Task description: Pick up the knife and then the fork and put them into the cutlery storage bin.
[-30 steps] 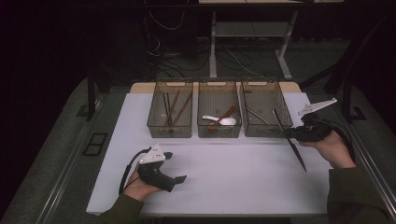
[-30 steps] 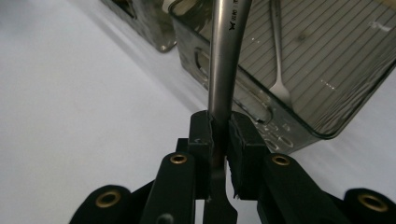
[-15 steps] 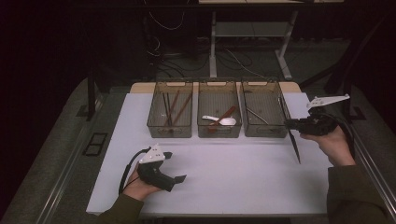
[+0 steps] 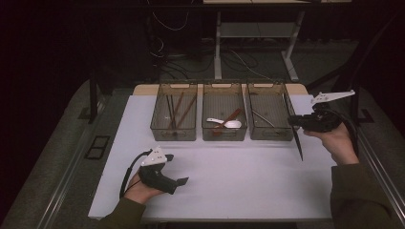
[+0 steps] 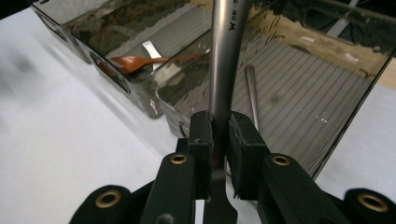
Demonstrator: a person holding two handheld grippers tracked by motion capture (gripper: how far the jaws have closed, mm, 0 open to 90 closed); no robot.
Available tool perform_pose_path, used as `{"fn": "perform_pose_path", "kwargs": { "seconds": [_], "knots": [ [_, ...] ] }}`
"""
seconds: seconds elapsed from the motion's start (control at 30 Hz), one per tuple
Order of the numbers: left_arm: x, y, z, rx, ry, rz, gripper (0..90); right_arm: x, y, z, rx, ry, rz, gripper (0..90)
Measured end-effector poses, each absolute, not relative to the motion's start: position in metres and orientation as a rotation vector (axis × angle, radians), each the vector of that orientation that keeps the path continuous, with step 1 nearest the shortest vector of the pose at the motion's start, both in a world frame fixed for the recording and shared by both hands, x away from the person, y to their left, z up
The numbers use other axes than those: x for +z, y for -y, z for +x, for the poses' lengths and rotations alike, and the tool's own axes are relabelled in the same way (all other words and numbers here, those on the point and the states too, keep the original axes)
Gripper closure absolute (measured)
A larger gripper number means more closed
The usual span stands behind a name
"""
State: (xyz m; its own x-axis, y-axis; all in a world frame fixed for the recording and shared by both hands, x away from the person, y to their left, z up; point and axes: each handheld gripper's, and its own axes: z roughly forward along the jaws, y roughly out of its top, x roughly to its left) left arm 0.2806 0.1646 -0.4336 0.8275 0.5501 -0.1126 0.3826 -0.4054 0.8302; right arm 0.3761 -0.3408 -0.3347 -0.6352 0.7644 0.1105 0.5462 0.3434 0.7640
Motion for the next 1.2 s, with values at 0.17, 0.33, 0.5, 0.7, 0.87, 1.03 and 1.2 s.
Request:
{"fn": "perform_pose_path", "kwargs": {
  "seconds": [0.17, 0.33, 0.5, 0.7, 0.87, 1.03, 1.2],
  "knots": [
    [-0.435, -0.167, 0.280, 0.219, -0.695, 2.027, 0.0, -0.323, 0.339, 0.382, 1.174, -2.326, 1.170, 80.1],
    [-0.435, -0.170, 0.281, 0.208, -0.714, 2.015, 0.0, -0.312, 0.340, 0.391, 1.178, -2.308, 1.177, 80.1],
    [-0.435, -0.170, 0.281, 0.201, -0.720, 2.012, 0.0, -0.299, 0.341, 0.401, 1.197, -2.270, 1.180, 80.0],
    [-0.435, -0.169, 0.280, 0.205, -0.714, 2.021, 0.0, -0.289, 0.337, 0.417, 1.213, -2.233, 1.186, 80.0],
    [-0.436, -0.169, 0.280, 0.201, -0.708, 2.028, 0.0, -0.283, 0.332, 0.427, 1.218, -2.209, 1.184, 80.0],
    [-0.436, -0.169, 0.280, 0.199, -0.709, 2.024, 0.0, -0.281, 0.328, 0.440, 1.208, -2.188, 1.174, 80.0],
    [-0.436, -0.168, 0.280, 0.199, -0.707, 2.026, 0.0, -0.288, 0.325, 0.455, 1.193, -2.173, 1.203, 80.0]
  ]
}}
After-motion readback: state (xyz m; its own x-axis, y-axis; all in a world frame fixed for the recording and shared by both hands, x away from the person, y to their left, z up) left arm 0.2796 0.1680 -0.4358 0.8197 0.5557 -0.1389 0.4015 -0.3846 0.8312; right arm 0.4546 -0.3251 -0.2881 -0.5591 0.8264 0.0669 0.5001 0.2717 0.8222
